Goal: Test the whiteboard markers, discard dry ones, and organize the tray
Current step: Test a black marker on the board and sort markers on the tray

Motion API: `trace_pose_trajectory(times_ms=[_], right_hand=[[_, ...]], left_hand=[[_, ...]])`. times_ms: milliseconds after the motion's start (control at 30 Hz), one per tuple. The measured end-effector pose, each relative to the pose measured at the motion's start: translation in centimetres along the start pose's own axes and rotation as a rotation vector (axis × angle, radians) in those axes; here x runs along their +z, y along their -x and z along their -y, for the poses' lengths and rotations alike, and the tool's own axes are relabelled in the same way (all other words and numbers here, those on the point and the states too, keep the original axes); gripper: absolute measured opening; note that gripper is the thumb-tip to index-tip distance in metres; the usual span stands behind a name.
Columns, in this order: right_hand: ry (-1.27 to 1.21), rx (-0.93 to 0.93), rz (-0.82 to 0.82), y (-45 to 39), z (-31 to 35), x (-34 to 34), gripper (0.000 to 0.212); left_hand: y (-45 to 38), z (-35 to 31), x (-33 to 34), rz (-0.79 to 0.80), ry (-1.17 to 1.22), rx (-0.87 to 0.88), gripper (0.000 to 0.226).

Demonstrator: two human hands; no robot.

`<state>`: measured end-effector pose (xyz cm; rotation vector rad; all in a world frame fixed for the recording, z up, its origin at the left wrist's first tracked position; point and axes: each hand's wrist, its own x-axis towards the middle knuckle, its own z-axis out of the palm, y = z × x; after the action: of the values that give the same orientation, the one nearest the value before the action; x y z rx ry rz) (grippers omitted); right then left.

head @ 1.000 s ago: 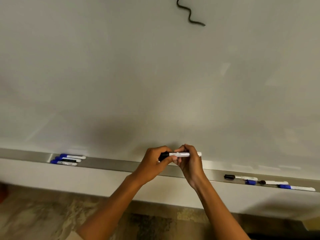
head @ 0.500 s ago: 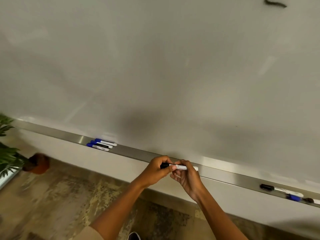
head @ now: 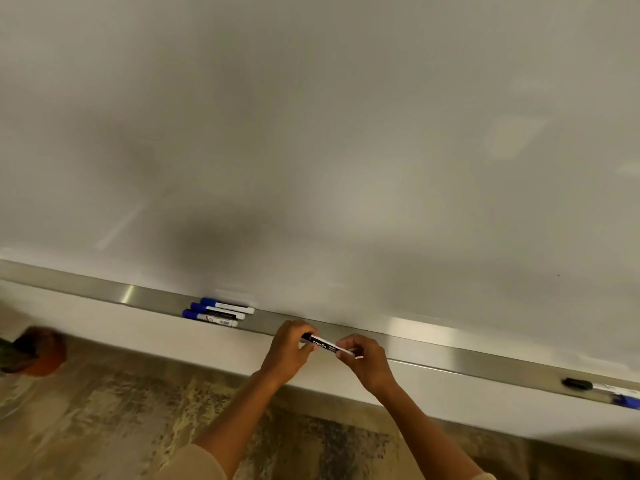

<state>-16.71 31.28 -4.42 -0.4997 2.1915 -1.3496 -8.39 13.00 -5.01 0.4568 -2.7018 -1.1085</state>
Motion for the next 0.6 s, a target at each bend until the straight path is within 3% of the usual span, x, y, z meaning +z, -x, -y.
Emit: trace_pose_trajectory(times_ms=[300,600], right_hand=[[0.354,-0.091,-0.062,-5.0,1.6,6.7,0.016],[0.605,-0.245,-0.089,-6.8,1.1,11.5,0.019]], left_hand=[[-1.4,6.7,-2.5,-0.094,-0.138,0.065,0.015],[-0.9,11.1,-3.7,-0.08,-0.175,0.067,0.01]])
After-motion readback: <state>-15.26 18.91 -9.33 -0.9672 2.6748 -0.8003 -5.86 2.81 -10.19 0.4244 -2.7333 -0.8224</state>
